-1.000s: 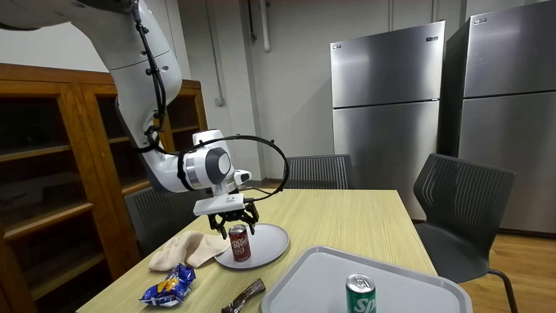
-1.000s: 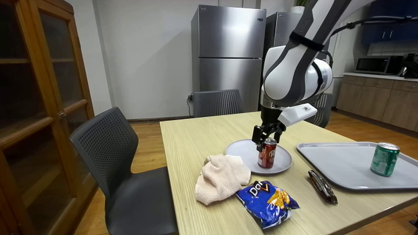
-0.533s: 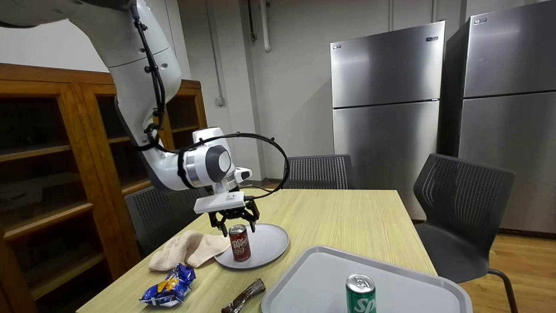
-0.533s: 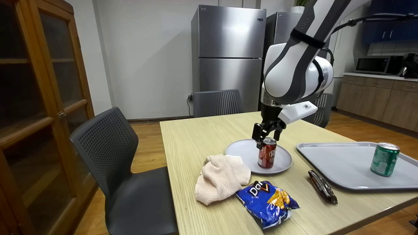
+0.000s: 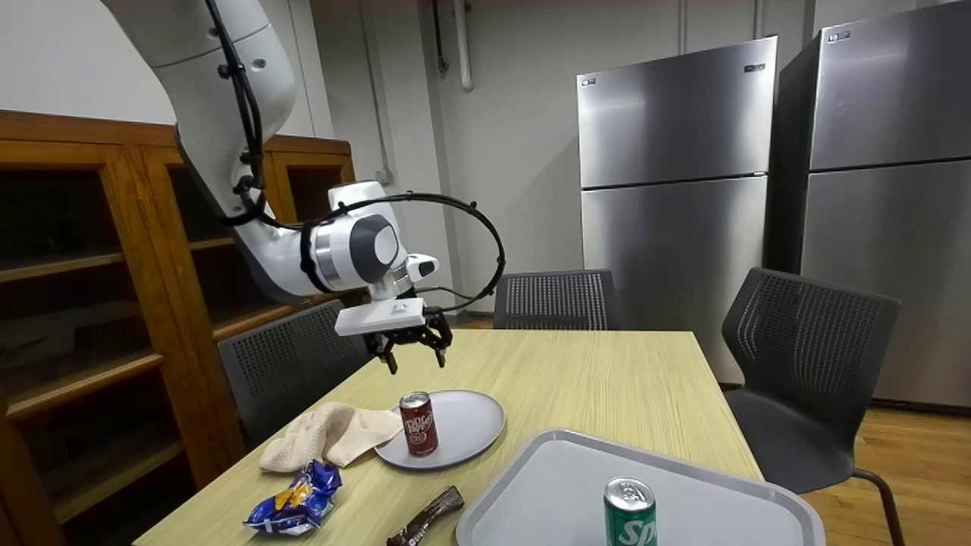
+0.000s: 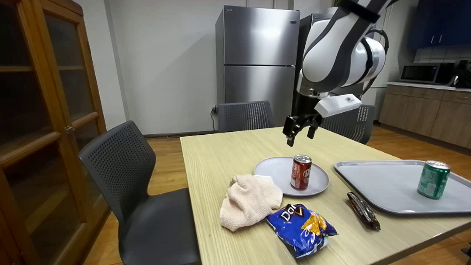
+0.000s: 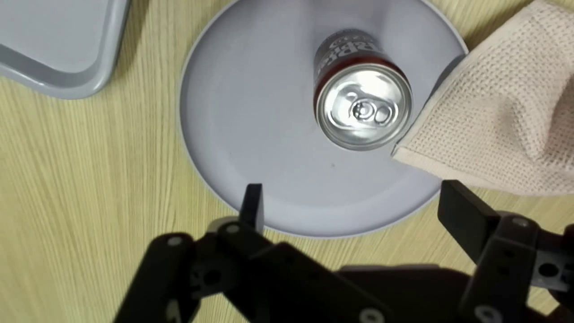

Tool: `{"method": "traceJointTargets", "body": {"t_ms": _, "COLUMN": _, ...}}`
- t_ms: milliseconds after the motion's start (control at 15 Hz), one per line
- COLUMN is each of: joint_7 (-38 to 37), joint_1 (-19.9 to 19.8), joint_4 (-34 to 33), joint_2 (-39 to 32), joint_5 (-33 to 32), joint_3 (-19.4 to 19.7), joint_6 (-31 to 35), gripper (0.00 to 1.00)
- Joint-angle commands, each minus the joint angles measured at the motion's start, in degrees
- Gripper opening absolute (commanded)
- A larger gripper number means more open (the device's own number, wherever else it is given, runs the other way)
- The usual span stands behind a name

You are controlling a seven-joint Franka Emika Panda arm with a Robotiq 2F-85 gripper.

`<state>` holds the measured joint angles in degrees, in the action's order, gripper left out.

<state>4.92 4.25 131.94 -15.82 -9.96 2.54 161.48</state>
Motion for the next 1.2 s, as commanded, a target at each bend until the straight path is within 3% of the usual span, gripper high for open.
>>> {"method": "traceJointTargets", "body": {"t_ms": 0, "joint_7": 1.04, "joint_1": -1.84, "joint_4": 3.38, "joint_2": 6.31, "joint_5": 0.85, "joint_3": -1.16, "joint_6": -0.53, "gripper": 1.00}}
{"method": "traceJointTargets", "body": {"t_ms": 467, "joint_7": 1.38, "joint_1": -5.10, "joint_4": 4.91, "joint_2": 10.63, "joint_5": 2.01, "joint_3": 0.24, "joint_6": -1.57, "gripper": 1.00}}
{"method": "traceJointTargets", "body": {"t_ms": 1133, "joint_7": 0.12, "joint_1": -10.58, "joint_4": 3.34, "joint_2": 10.79, "joint_5": 1.49, "joint_3": 5.86, "joint_6": -4.32, "gripper": 1.00}}
